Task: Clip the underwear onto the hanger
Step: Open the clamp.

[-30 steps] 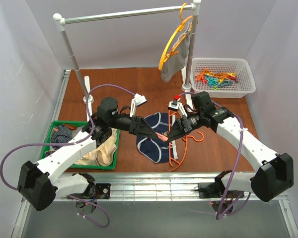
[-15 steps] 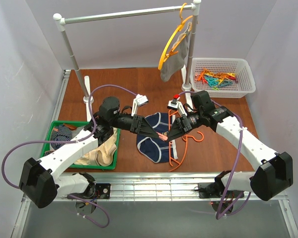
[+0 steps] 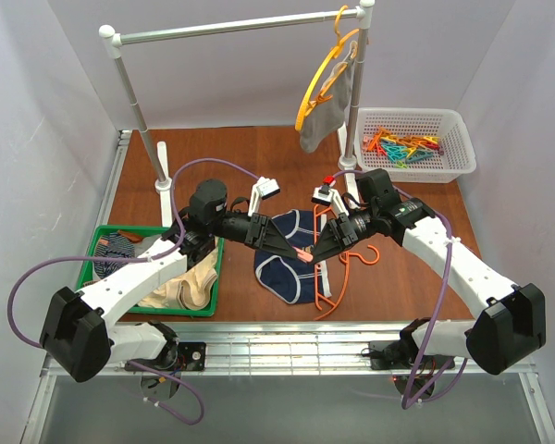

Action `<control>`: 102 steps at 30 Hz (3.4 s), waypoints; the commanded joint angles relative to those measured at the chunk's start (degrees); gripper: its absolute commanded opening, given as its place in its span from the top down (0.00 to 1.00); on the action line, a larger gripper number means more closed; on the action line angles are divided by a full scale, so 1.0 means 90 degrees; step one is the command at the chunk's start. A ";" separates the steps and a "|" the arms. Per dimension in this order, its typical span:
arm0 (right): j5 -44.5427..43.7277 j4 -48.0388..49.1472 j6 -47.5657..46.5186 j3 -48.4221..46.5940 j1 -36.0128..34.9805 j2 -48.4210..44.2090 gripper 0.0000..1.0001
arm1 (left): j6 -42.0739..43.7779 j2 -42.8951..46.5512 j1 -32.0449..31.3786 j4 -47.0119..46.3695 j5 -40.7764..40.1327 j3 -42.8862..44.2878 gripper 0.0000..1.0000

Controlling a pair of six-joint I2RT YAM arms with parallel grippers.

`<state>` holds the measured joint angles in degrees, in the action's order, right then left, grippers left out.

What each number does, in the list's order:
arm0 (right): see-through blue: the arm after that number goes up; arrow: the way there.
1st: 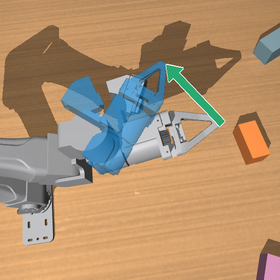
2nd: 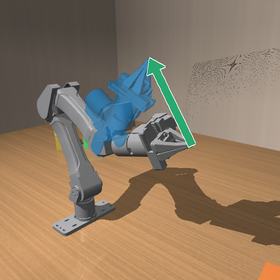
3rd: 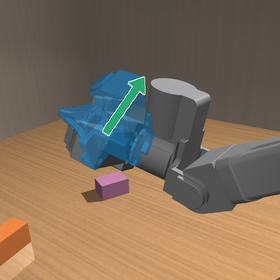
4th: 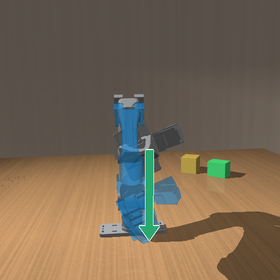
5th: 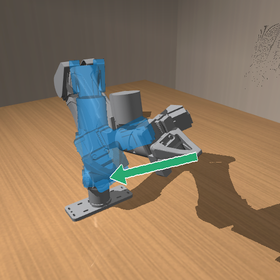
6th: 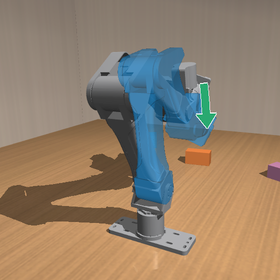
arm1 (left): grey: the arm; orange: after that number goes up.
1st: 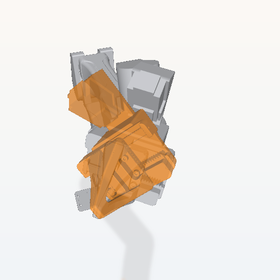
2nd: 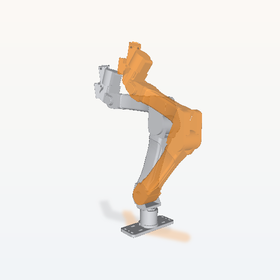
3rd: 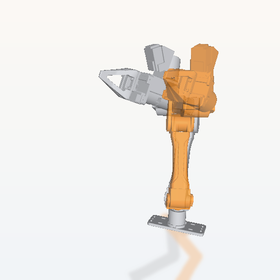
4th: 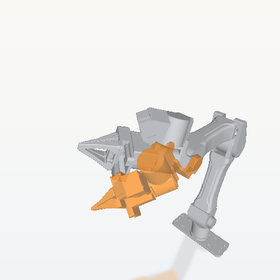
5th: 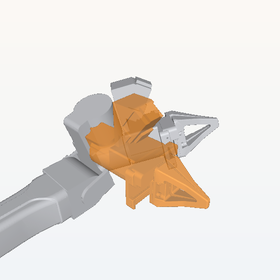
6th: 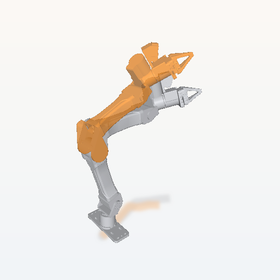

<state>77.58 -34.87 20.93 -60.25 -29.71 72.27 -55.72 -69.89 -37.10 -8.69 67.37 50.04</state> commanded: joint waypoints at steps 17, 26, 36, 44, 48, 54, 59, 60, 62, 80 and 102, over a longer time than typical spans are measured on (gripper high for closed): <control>0.0052 0.0086 -0.0099 -0.0093 -0.0058 -0.0110 0.99 | -0.0166 -0.0203 0.0001 -0.0441 0.0326 0.0006 0.86; 0.0071 0.0095 -0.0118 -0.0132 -0.0048 -0.0032 0.99 | -0.0195 -0.0369 -0.0067 -0.0548 0.0385 0.0084 0.75; 0.0120 0.0095 -0.0118 -0.0025 -0.0058 -0.0022 0.99 | -0.0185 -0.0418 -0.0077 -0.0616 0.0473 0.0104 0.86; 0.0013 0.0095 -0.0089 -0.0161 -0.0058 0.0056 0.77 | -0.0332 -0.0389 -0.0077 -0.0870 0.0571 -0.0003 0.89; -0.0085 0.0076 -0.0118 -0.0259 -0.0029 0.0095 0.55 | -0.0352 -0.0331 -0.0067 -0.0959 0.0600 -0.0082 0.90; -0.0105 0.0047 -0.0177 -0.0259 0.0390 -0.0080 0.41 | -0.0215 -0.0223 0.0332 -0.0880 0.0580 -0.0179 0.90; -0.0085 0.0066 -0.0226 -0.0083 0.0859 -0.0334 0.36 | -0.0302 -0.0233 0.0587 -0.1036 0.0590 -0.0238 0.90; -0.0085 0.0066 -0.0226 -0.0064 0.0909 -0.0402 0.36 | -0.0322 -0.0242 0.0626 -0.1124 0.0571 -0.0238 0.90; -0.0095 0.0095 -0.0226 -0.0063 0.1035 -0.0461 0.35 | -0.0371 -0.0262 0.0665 -0.1241 0.0522 -0.0228 0.91; -0.1481 0.4274 0.3133 0.1196 0.1085 -0.1194 0.35 | -0.0439 -0.0604 0.0714 -0.1525 0.0122 0.0026 0.91; -0.2038 0.4744 0.3300 0.1284 0.0489 -0.0989 0.37 | -0.0664 -0.0750 0.0705 -0.1915 0.0072 -0.0013 0.91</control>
<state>60.31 4.95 50.63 -48.40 -24.56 63.37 -61.41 -76.75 -30.85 -24.10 68.14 48.51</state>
